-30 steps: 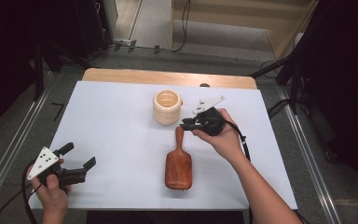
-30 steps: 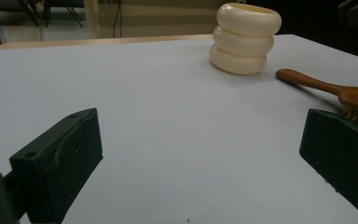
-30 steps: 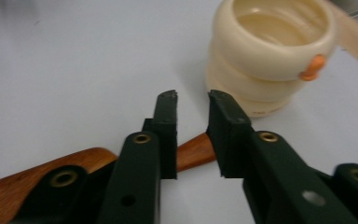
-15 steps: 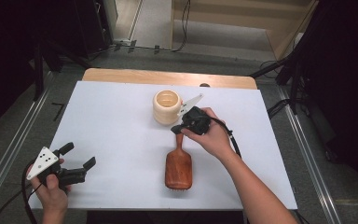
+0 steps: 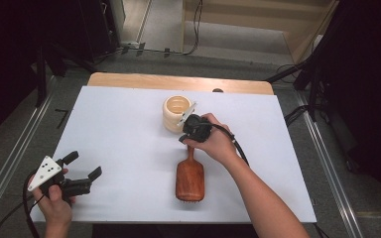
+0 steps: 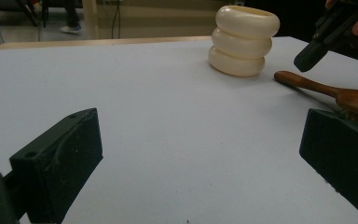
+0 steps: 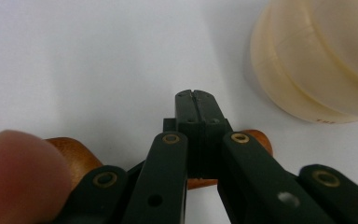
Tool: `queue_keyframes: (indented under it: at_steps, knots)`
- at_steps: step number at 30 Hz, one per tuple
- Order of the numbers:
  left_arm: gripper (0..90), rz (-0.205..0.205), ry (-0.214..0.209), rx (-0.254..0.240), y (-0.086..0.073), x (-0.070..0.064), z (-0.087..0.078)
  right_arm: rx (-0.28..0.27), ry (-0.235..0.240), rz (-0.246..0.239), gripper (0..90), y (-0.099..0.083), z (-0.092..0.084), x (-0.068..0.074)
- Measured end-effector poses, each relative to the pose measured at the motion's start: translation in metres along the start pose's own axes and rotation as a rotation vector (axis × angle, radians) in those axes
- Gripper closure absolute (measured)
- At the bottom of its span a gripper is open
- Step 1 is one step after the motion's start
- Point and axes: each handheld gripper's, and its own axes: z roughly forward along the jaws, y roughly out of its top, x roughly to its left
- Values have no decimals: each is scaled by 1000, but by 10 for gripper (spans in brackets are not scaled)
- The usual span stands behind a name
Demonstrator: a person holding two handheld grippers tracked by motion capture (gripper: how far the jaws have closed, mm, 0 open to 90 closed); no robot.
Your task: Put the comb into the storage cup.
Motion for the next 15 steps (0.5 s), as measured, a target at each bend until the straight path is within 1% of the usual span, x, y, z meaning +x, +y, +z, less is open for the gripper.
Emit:
queue_keyframes:
  at_steps: [1,2,3,4,5,6,7,10,11,13,15]
  knots:
    - [0,0,0,0,0,0,0,0,0,0,880,0,0,0]
    - [0,1,1,1,0,0,0,16,18,6,880,2,5,-1]
    - [0,0,0,2,0,0,0,21,20,-7,880,2,7,-2]
    - [0,0,-1,1,0,0,0,33,13,-3,880,3,9,-1]
    - [0,0,-1,1,0,0,0,33,13,-3,880,3,9,-1]
    - [0,1,-1,1,0,0,0,58,2,-12,880,4,13,-1]
    - [0,1,-1,1,0,0,0,70,-2,-16,880,5,14,-2]
    - [0,1,-1,1,0,0,0,82,-13,-19,880,6,17,-2]
    - [0,1,-1,2,0,0,0,96,-19,-26,880,6,20,-3]
    - [0,1,-1,2,0,0,0,114,-28,-20,880,6,21,-3]
    - [0,-1,-2,2,0,0,0,118,-22,-18,880,6,23,-3]
